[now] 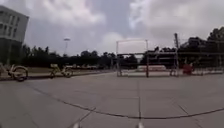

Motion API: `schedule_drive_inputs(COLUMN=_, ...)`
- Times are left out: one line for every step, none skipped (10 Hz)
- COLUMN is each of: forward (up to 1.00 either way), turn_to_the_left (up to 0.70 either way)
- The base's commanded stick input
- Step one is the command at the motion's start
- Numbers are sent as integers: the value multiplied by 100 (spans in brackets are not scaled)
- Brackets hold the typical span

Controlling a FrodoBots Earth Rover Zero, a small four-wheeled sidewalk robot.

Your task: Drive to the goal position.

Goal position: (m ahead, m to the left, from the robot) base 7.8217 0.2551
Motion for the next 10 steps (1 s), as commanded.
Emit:
schedule_drive_inputs(forward=60, turn_to_the_left=15)
schedule_drive_inputs(forward=60, turn_to_the_left=15)
schedule_drive_inputs(forward=60, turn_to_the_left=15)
schedule_drive_inputs(forward=60, turn_to_the_left=10)
schedule_drive_inputs(forward=60, turn_to_the_left=0)
schedule_drive_inputs(forward=60, turn_to_the_left=0)
schedule_drive_inputs(forward=60, turn_to_the_left=0)
schedule_drive_inputs(forward=60, turn_to_the_left=7)
schedule_drive_inputs(forward=60, turn_to_the_left=14)
schedule_drive_inputs(forward=60, turn_to_the_left=15)
